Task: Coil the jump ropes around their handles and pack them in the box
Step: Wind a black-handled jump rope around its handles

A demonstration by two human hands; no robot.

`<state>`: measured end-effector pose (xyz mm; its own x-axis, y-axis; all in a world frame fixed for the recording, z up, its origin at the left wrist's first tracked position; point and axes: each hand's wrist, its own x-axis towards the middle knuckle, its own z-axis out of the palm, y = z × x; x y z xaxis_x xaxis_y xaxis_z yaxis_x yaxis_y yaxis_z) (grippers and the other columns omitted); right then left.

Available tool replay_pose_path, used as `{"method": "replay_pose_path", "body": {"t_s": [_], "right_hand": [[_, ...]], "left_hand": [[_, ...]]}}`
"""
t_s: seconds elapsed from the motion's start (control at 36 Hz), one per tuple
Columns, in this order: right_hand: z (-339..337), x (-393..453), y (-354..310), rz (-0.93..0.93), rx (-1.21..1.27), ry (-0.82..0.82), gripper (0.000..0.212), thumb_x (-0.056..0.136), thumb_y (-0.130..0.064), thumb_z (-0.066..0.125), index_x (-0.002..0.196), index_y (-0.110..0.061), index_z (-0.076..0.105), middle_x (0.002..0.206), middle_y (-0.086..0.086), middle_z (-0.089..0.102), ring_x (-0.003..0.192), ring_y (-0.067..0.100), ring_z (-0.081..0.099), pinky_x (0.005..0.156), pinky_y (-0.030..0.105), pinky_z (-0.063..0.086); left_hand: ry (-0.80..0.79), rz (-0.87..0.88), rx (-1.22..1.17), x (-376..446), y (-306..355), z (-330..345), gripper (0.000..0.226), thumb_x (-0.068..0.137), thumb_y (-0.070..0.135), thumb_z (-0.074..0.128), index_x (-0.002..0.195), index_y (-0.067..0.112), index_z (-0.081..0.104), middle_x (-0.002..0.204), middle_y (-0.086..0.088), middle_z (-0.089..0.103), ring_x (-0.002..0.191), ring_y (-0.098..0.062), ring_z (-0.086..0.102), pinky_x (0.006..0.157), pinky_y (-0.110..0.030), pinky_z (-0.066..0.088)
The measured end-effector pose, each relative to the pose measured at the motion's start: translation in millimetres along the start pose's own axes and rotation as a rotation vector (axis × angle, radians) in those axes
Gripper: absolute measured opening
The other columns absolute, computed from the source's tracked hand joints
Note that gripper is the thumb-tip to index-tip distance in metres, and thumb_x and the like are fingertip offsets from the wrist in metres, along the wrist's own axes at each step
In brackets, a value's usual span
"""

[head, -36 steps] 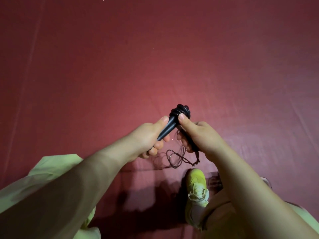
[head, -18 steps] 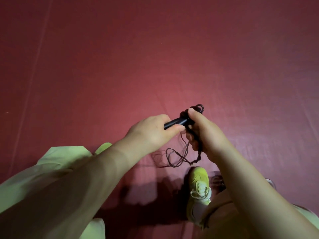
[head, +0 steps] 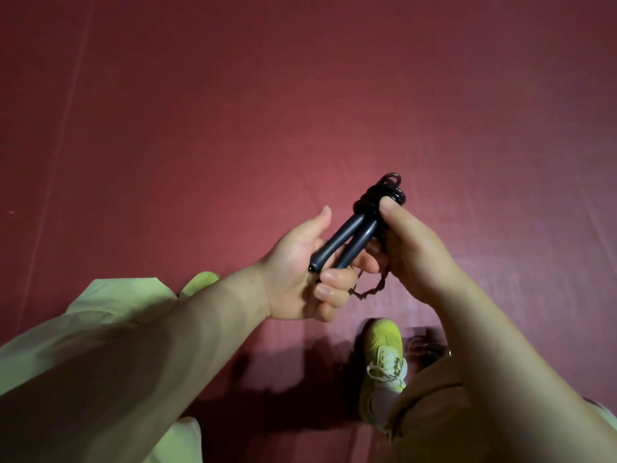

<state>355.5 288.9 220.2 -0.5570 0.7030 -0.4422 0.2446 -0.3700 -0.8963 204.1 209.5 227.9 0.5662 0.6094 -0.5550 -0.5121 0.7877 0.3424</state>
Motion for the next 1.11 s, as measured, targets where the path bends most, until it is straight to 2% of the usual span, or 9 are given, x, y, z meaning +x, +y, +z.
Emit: {"method": "replay_pose_path", "body": {"t_s": [0.14,0.31,0.44,0.58,0.69,0.78,0.97,1.03,1.11], "right_hand": [[-3.2,-3.7,-5.6,0.092,-0.046,-0.026,0.045,0.092,-0.056,0.044,0.072,-0.016,0.043,0.055,-0.008,0.031,0.046,0.007,0.019,0.047,0.025,0.012],[2.0,-1.9,-5.7,0.148,-0.167,0.065,0.052,0.100,-0.049,0.034,0.057,-0.021,0.036,0.050,-0.009,0.022,0.041,0.007,0.016,0.043,0.022,0.012],[4.7,1.2,0.2,0.174,-0.271,0.066,0.054,0.100,-0.053,0.030,0.068,-0.016,0.052,0.046,-0.012,0.030,0.039,0.008,0.023,0.042,0.021,0.019],[4.8,-2.0,7.8,0.248,-0.311,0.058,0.057,0.099,-0.058,0.028,0.084,-0.013,0.060,0.049,-0.010,0.036,0.041,0.009,0.030,0.043,0.024,0.024],[3.6,-4.9,9.8,0.367,-0.243,0.037,0.068,0.087,-0.075,0.033,0.083,-0.012,0.060,0.059,-0.004,0.038,0.043,0.011,0.029,0.043,0.024,0.021],[4.0,-7.4,10.8,0.424,-0.225,0.053,0.073,0.080,-0.081,0.037,0.081,-0.012,0.060,0.059,-0.004,0.038,0.041,0.010,0.028,0.041,0.022,0.020],[9.5,-4.4,5.1,0.374,-0.142,0.141,0.053,0.087,-0.063,0.045,0.075,-0.012,0.057,0.057,-0.002,0.038,0.043,0.014,0.029,0.045,0.025,0.020],[10.7,-3.1,3.3,0.317,-0.115,0.159,0.048,0.087,-0.056,0.047,0.071,-0.012,0.056,0.057,-0.001,0.037,0.045,0.015,0.028,0.047,0.027,0.019],[12.2,-3.1,0.7,0.221,-0.075,0.175,0.040,0.078,-0.053,0.049,0.064,-0.016,0.051,0.055,-0.001,0.035,0.044,0.016,0.027,0.048,0.029,0.018]], "left_hand": [[0.170,0.051,0.067,5.9,-3.9,6.5,0.068,0.092,0.068,0.018,0.075,0.014,0.056,0.042,0.008,0.029,0.033,-0.006,0.025,0.041,-0.015,0.022],[0.451,0.149,0.395,16.0,-9.4,9.6,0.059,0.096,0.062,0.020,0.075,0.014,0.049,0.044,0.006,0.031,0.034,-0.010,0.025,0.047,-0.021,0.015],[0.633,0.233,0.670,19.7,-5.4,-2.7,0.058,0.099,0.054,0.026,0.075,0.009,0.054,0.044,0.003,0.038,0.037,-0.014,0.031,0.044,-0.022,0.031],[0.801,0.266,1.139,15.7,-1.0,-12.8,0.052,0.099,0.049,0.026,0.073,0.017,0.057,0.062,0.000,0.057,0.065,-0.027,0.057,0.075,-0.042,0.050],[0.781,0.179,1.294,16.2,-2.5,-16.4,0.054,0.097,0.054,0.023,0.082,0.016,0.058,0.084,-0.009,0.064,0.084,-0.031,0.061,0.084,-0.044,0.049],[0.783,0.120,1.446,18.4,-5.7,-17.0,0.052,0.097,0.057,0.020,0.075,0.021,0.051,0.082,-0.003,0.060,0.085,-0.030,0.059,0.083,-0.042,0.049],[0.846,0.204,1.680,13.4,-7.8,-7.6,0.043,0.098,0.055,0.020,0.072,0.023,0.033,0.070,0.006,0.045,0.078,-0.028,0.048,0.069,-0.037,0.038],[0.817,0.205,1.637,12.0,-6.4,-7.0,0.044,0.096,0.058,0.023,0.072,0.023,0.034,0.071,0.006,0.047,0.077,-0.028,0.050,0.070,-0.039,0.041],[0.672,0.151,1.284,13.5,-4.8,-7.4,0.050,0.083,0.070,0.037,0.078,0.021,0.046,0.076,-0.002,0.060,0.067,-0.023,0.058,0.067,-0.036,0.048]]}}
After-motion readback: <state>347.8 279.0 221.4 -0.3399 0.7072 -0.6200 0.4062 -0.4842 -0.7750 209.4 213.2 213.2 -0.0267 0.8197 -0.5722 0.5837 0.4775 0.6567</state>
